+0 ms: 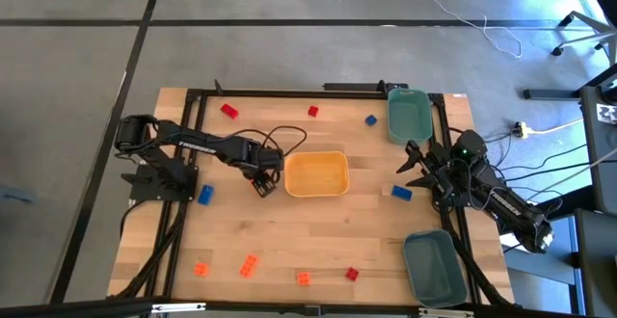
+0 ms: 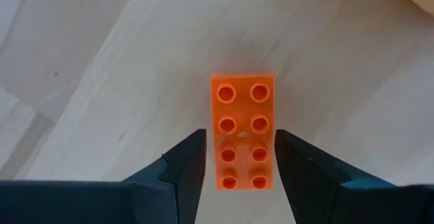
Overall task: Sort & place blocks by color
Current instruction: Put the orange game piece into the yellow bin
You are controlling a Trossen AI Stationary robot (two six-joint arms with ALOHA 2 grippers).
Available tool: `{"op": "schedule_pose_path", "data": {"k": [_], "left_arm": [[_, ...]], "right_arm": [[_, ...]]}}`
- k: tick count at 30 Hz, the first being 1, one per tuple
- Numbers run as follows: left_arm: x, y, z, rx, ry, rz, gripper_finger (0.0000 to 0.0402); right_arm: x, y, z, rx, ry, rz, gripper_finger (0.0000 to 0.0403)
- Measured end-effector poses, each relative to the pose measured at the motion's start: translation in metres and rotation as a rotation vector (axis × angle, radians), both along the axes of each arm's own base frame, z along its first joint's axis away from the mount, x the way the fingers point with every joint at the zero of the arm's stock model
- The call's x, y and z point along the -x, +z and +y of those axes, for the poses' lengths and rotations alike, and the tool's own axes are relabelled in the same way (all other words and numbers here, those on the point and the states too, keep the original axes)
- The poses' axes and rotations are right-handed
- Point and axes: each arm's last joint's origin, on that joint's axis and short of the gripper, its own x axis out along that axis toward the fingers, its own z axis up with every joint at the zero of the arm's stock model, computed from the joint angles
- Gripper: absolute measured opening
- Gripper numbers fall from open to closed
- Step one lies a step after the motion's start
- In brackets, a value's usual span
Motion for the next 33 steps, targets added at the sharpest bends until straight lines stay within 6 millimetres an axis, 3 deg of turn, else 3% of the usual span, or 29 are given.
{"op": "schedule_pose_path", "data": {"k": [9, 26, 33], "left_arm": [[0.008, -0.011, -0.002, 0.04, 0.0, 0.017, 0.0169], [0.008, -0.013, 0.0, -0.026, 0.002, 0.012, 0.0167], [0.014, -0.021, -0.001, 0.012, 0.012, 0.009, 0.0116]], "right_arm": [[0.0, 0.0, 0.0, 0.0, 0.0, 0.0, 0.0218], [0.0, 0.0, 0.0, -0.003, 0.0, 0.001, 0.0218], [0.0, 0.0, 0.0, -0.044, 0.002, 0.021, 0.0218]]}}
